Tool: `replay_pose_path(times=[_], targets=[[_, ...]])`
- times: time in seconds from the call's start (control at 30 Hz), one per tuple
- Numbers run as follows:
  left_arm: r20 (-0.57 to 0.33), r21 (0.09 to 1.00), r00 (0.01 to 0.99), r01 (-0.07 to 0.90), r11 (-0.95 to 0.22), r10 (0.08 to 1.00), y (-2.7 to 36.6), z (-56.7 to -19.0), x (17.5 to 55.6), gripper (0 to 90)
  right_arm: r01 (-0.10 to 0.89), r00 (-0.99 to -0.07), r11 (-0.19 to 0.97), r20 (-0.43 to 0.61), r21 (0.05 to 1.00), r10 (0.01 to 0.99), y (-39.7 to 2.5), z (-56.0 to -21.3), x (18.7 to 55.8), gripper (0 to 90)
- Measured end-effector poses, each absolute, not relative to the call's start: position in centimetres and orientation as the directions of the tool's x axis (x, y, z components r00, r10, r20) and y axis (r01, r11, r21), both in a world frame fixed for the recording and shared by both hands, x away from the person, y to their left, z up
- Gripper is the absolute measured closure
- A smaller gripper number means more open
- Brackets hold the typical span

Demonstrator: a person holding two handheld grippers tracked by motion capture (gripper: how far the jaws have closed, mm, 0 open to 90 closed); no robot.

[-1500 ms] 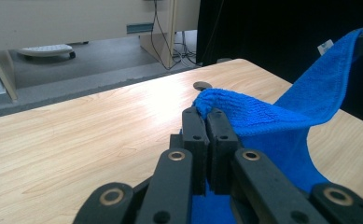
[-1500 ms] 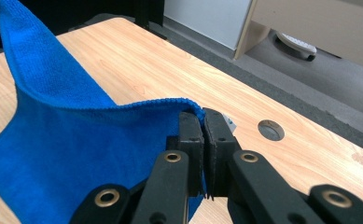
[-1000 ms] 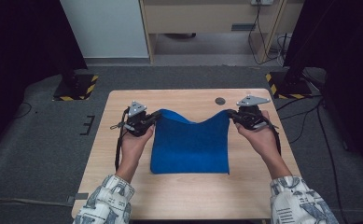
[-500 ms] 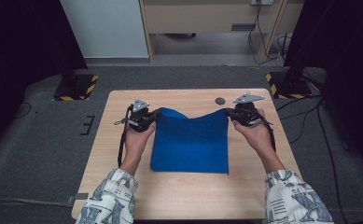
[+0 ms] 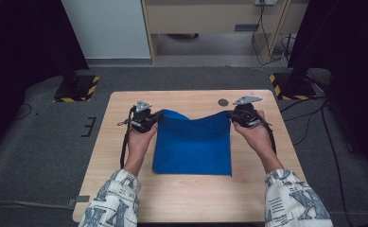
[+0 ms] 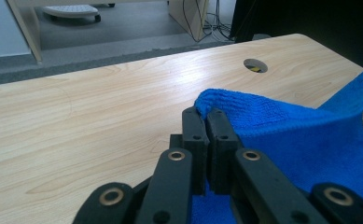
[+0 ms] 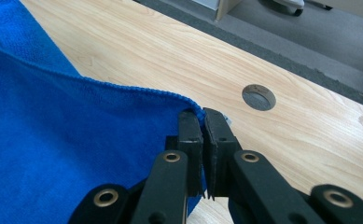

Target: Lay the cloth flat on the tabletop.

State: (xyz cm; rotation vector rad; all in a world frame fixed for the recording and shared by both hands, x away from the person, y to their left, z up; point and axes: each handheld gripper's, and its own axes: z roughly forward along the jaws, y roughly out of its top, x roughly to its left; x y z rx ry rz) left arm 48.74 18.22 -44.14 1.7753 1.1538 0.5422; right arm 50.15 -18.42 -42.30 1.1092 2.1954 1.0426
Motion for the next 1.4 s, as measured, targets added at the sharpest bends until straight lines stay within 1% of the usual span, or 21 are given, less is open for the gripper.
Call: replay_pose_path(times=[0.4,1.0,1.2,1.4], targets=[[-0.104,0.865,0.457,0.48,-0.146,0.884,17.8,-44.0,49.3,87.4,0.487,-0.554,0.39,-0.069,0.782,0.83,-18.5,-42.9,50.7,87.0],[-0.096,0.821,0.41,0.548,-0.161,0.907,18.5,-46.7,51.5,87.5,0.541,-0.553,0.416,-0.063,0.731,0.831,-17.3,-46.3,53.4,87.1],[-0.099,0.81,0.393,0.566,-0.155,0.914,19.0,-47.2,51.9,87.5,0.539,-0.555,0.414,-0.061,0.733,0.83,-16.5,-46.6,54.0,87.2],[-0.104,0.813,0.39,0.563,-0.147,0.915,18.8,-47.3,52.2,87.3,0.552,-0.553,0.42,-0.061,0.72,0.831,-16.3,-46.9,54.3,87.2]])
